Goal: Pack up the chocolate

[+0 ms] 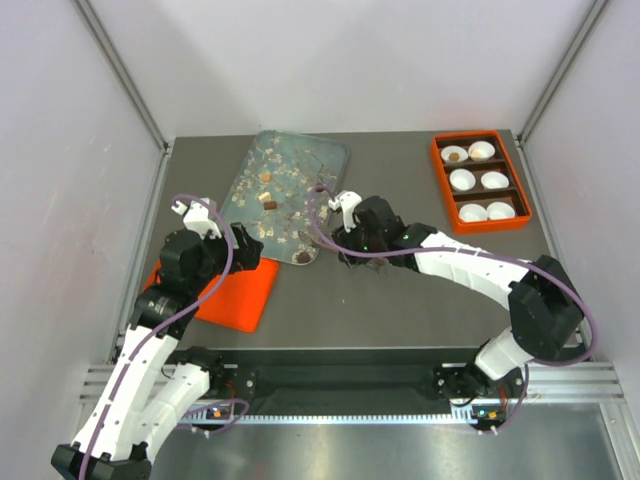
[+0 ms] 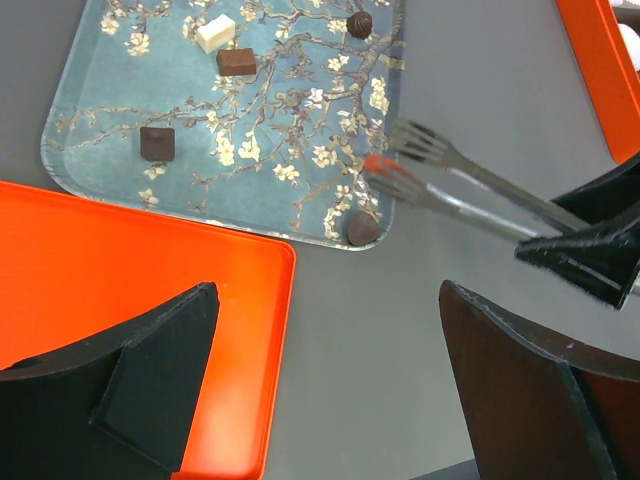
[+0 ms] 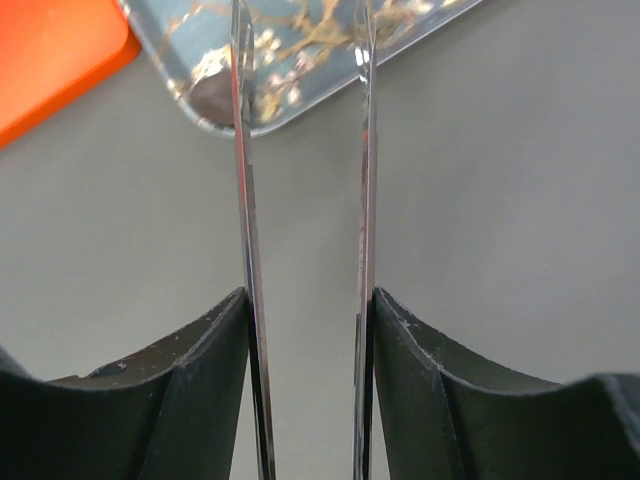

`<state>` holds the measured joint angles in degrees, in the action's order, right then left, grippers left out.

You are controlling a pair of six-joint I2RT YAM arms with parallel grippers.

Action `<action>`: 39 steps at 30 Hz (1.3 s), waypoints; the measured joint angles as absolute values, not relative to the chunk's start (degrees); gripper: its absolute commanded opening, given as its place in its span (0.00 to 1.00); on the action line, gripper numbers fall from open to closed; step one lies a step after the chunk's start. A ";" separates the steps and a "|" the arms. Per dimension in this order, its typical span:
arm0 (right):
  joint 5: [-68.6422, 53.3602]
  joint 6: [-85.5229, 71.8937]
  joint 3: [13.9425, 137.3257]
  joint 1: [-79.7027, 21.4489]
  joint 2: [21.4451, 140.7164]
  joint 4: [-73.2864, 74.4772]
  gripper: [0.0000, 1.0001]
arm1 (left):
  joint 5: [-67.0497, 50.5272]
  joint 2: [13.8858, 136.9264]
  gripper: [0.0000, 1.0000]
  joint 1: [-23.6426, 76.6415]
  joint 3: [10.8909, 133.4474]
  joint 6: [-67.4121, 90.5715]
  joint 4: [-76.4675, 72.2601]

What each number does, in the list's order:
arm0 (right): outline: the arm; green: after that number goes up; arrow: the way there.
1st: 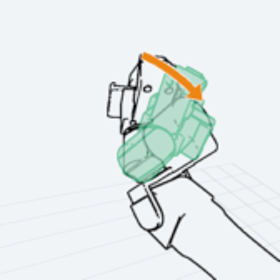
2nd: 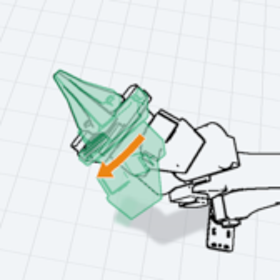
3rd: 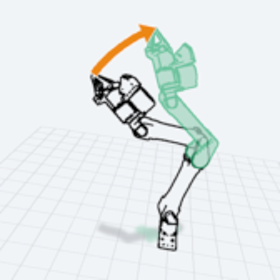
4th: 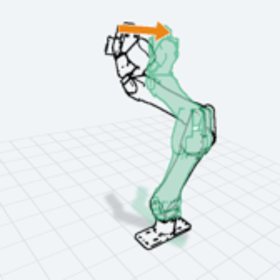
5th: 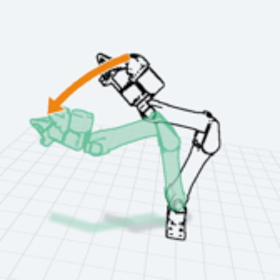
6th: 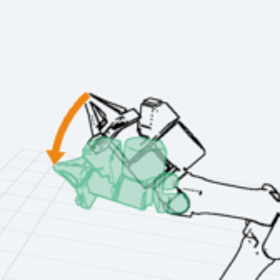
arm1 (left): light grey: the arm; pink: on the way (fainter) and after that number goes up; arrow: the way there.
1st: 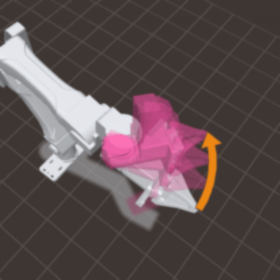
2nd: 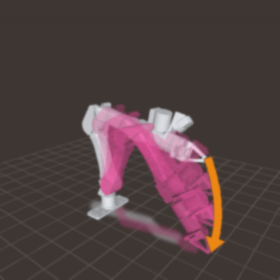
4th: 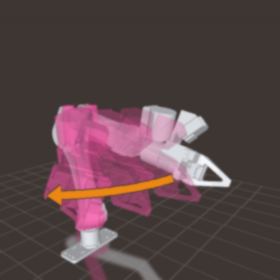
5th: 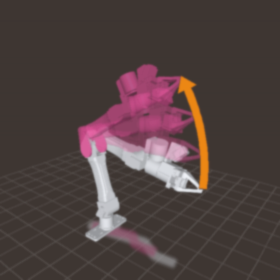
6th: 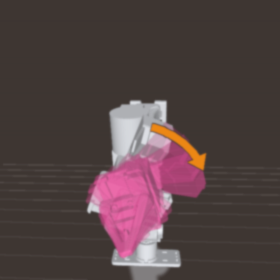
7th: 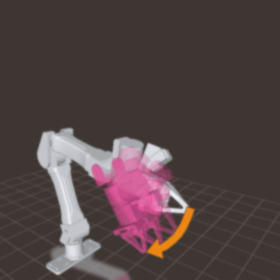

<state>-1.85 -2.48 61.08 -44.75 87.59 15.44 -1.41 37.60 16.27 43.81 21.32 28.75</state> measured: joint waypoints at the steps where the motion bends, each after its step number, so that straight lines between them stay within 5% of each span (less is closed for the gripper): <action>1: -1.98 -2.48 60.69 -45.06 87.59 15.46 0.50 | -1.39 37.60 0.96 16.27 43.81 21.32 28.77; 8: 5.98 -2.44 60.93 -45.95 88.79 14.96 0.48 | -1.39 37.58 0.96 16.27 43.81 21.32 28.75; 21: 17.80 -0.03 77.56 -45.19 108.51 12.86 0.51 | -1.39 37.58 0.96 16.27 43.81 21.32 28.75; 39: 14.50 -3.79 83.11 -39.77 114.45 12.86 0.53 | -1.43 37.54 0.97 16.27 43.81 21.32 28.75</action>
